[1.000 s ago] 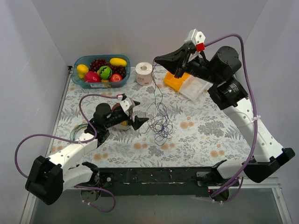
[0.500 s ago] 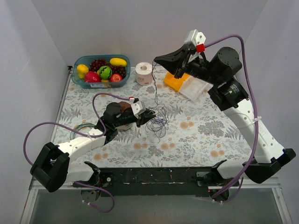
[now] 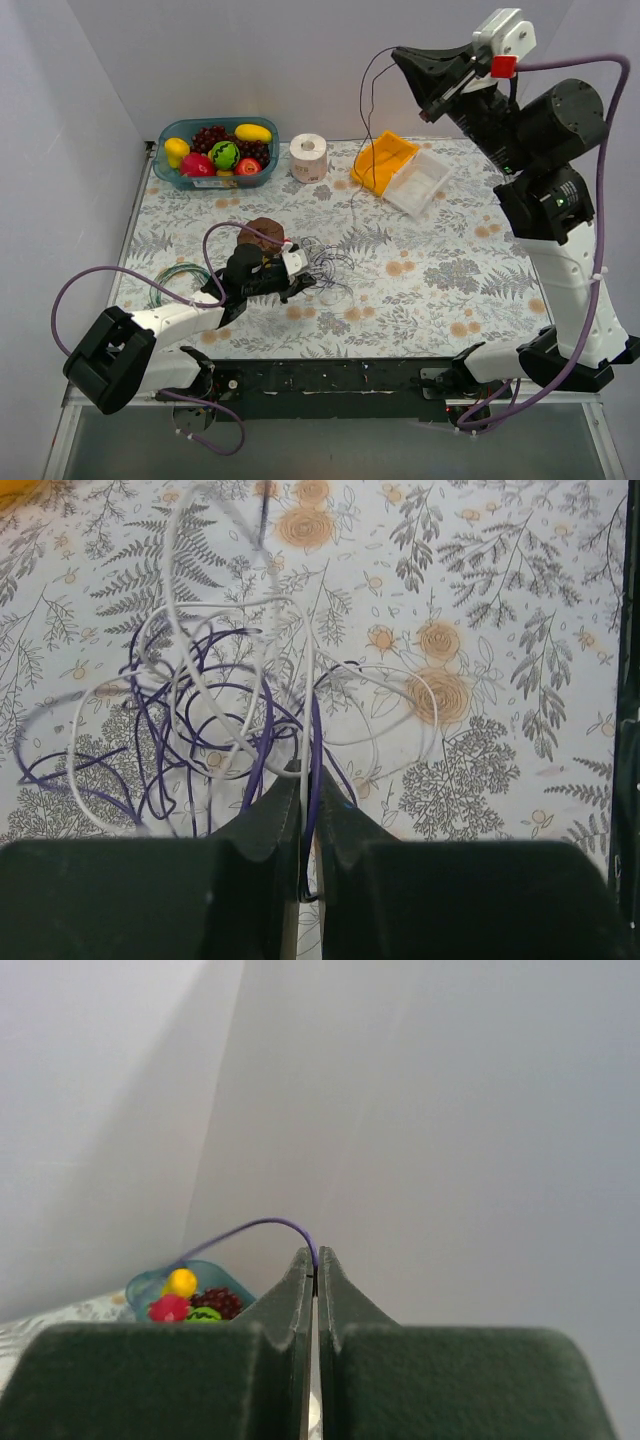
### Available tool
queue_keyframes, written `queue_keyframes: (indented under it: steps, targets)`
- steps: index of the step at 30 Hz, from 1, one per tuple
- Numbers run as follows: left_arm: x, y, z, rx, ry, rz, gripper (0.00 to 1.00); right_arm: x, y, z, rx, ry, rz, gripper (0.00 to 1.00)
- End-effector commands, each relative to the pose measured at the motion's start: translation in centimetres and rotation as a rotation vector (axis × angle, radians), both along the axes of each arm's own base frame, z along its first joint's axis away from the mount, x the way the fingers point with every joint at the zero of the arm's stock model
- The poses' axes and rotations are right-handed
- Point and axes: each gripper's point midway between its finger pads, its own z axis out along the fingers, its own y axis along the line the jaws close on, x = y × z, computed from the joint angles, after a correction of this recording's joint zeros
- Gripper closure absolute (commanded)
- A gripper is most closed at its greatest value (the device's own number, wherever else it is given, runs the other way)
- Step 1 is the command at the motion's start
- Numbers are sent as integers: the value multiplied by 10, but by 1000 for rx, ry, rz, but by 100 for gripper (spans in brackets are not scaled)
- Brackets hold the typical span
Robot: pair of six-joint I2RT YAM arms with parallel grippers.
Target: Untangle the cables
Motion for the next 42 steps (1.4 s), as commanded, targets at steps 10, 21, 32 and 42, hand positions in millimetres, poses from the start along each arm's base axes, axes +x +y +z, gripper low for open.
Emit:
queue_keyframes:
  steps: [10,21,32,42]
  targets:
    - [-7,6,-2,54,-138,-80,77,0,-20,16,38,-73,-95,99]
    - [6,-17,90,-71,-261,-128,5,10,6,-17,-41,-14,-12,99]
    - [31,-56,157,-314,-187,-114,7,-10,10,-8,-15,-40,77,99]
    - [21,-82,122,-259,-41,-188,25,-17,4,-9,0,-56,73,99]
